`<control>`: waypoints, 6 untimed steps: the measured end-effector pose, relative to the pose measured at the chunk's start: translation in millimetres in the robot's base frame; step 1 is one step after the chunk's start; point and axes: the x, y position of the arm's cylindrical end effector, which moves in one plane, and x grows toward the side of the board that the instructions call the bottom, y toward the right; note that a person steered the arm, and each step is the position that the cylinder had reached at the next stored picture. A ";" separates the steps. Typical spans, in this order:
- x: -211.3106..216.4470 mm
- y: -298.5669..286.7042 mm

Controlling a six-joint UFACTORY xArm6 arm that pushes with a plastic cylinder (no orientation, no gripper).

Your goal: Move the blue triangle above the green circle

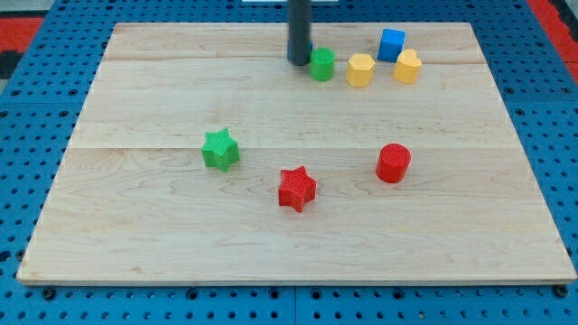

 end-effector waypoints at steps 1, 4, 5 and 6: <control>-30.3 -31.0; -75.2 -109.4; -69.4 -37.4; -69.5 38.0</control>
